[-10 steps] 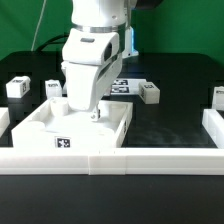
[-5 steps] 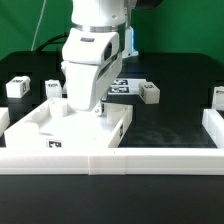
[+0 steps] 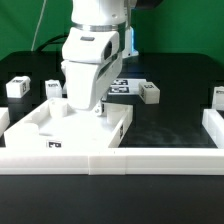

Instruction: Assemble one leg

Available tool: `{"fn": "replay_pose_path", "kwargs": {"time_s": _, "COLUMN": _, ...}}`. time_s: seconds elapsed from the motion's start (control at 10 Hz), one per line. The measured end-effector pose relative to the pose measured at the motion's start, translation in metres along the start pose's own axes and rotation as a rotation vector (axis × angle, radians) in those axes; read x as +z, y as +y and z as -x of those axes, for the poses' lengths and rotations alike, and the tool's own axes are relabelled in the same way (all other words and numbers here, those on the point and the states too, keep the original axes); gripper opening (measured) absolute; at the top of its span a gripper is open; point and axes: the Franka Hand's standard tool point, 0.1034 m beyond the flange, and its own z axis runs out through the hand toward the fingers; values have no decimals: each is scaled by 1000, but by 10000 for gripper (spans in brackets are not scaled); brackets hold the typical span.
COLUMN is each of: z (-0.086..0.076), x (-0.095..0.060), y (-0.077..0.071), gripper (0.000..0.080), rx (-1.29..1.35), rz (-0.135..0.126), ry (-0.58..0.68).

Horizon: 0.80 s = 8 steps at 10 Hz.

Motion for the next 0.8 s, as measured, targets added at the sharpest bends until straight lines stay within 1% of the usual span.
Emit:
{"fn": "replay_pose_path", "kwargs": {"time_s": 0.2, "z": 0, "x": 0, "y": 0, "gripper": 61, "rx": -6, "rz": 1, "ry": 0}}
{"fn": "replay_pose_path", "kwargs": {"time_s": 0.3, "z": -4, "x": -1, "y": 1, "gripper": 61, "rx": -84, "rz": 5, "ry": -3}}
{"fn": "replay_pose_path", "kwargs": {"time_s": 0.4, "z": -12, "x": -2, "y": 0, "gripper": 61, "rx": -114, "rz": 5, "ry": -7}}
{"fn": "replay_pose_path", "kwargs": {"time_s": 0.6, "z": -16, "x": -1, "y": -1, "gripper": 61, "rx": -130, "rz": 7, "ry": -10}}
{"fn": "replay_pose_path", "kwargs": {"time_s": 0.7, "z": -20, "x": 0, "y": -2, "gripper": 61, "rx": -152, "rz": 9, "ry": -12}}
{"fn": "replay_pose_path", "kwargs": {"time_s": 0.8, "z": -19, "x": 0, "y": -2, "gripper": 61, "rx": -149, "rz": 10, "ry": -12}}
